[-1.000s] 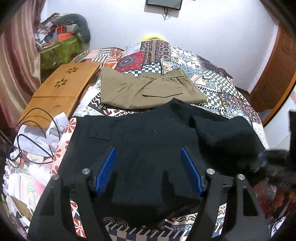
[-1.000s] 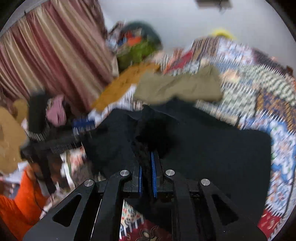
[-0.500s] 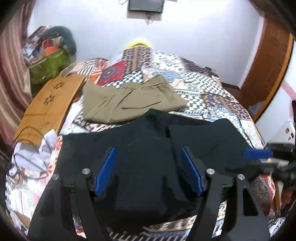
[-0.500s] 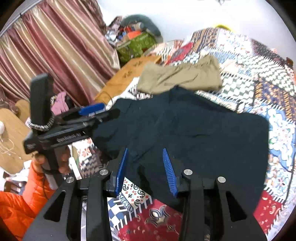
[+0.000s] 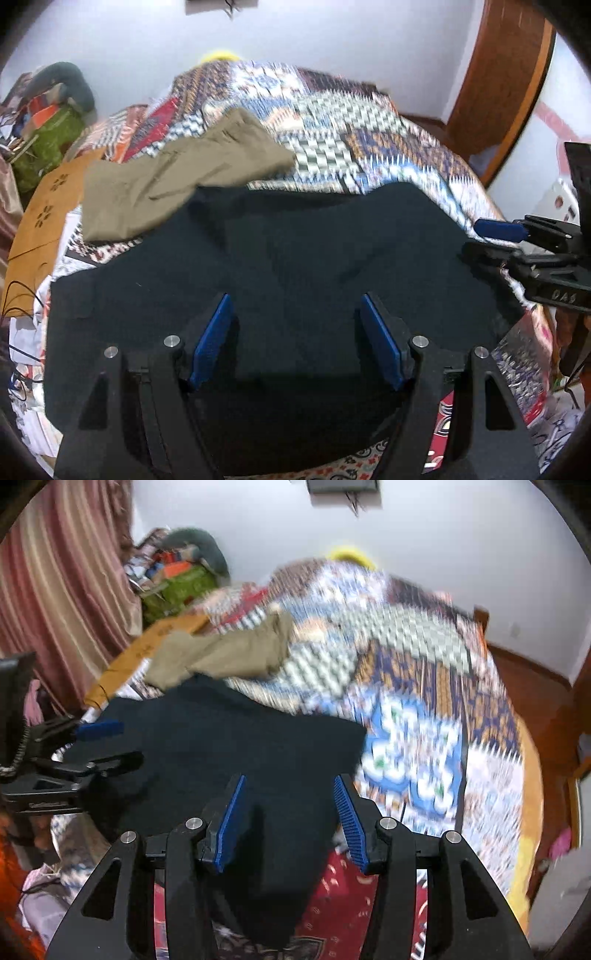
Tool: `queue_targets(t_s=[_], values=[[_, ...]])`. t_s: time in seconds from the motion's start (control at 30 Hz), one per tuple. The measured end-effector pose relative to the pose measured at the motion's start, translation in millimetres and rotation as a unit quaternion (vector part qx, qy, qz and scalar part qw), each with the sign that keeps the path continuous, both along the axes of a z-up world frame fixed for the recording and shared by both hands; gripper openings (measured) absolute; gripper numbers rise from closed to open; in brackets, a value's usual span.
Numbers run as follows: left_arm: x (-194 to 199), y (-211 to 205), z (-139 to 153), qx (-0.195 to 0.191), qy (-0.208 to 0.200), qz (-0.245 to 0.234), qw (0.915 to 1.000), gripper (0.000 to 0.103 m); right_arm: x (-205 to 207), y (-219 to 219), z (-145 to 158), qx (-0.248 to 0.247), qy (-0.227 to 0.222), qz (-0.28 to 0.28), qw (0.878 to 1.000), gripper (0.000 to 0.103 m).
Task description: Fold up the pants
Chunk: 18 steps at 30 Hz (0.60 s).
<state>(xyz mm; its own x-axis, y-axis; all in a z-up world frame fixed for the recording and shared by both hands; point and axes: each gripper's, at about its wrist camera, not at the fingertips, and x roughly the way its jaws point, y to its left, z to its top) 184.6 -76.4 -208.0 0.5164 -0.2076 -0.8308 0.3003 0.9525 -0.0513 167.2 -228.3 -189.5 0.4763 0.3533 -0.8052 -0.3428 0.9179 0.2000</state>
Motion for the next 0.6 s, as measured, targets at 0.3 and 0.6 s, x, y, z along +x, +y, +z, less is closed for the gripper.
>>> queue_targets(t_s=[0.3, 0.6], values=[[-11.3, 8.5, -20.7, -0.001, 0.015, 0.008, 0.9999, 0.079, -23.9, -17.3, -21.5, 0.031, 0.029, -0.01, 0.999, 0.047], [-32.1, 24.5, -20.1, -0.006, -0.004, 0.031, 0.9995, 0.085, -49.1, -24.7, -18.7, 0.031, 0.027, -0.021, 0.999, 0.05]])
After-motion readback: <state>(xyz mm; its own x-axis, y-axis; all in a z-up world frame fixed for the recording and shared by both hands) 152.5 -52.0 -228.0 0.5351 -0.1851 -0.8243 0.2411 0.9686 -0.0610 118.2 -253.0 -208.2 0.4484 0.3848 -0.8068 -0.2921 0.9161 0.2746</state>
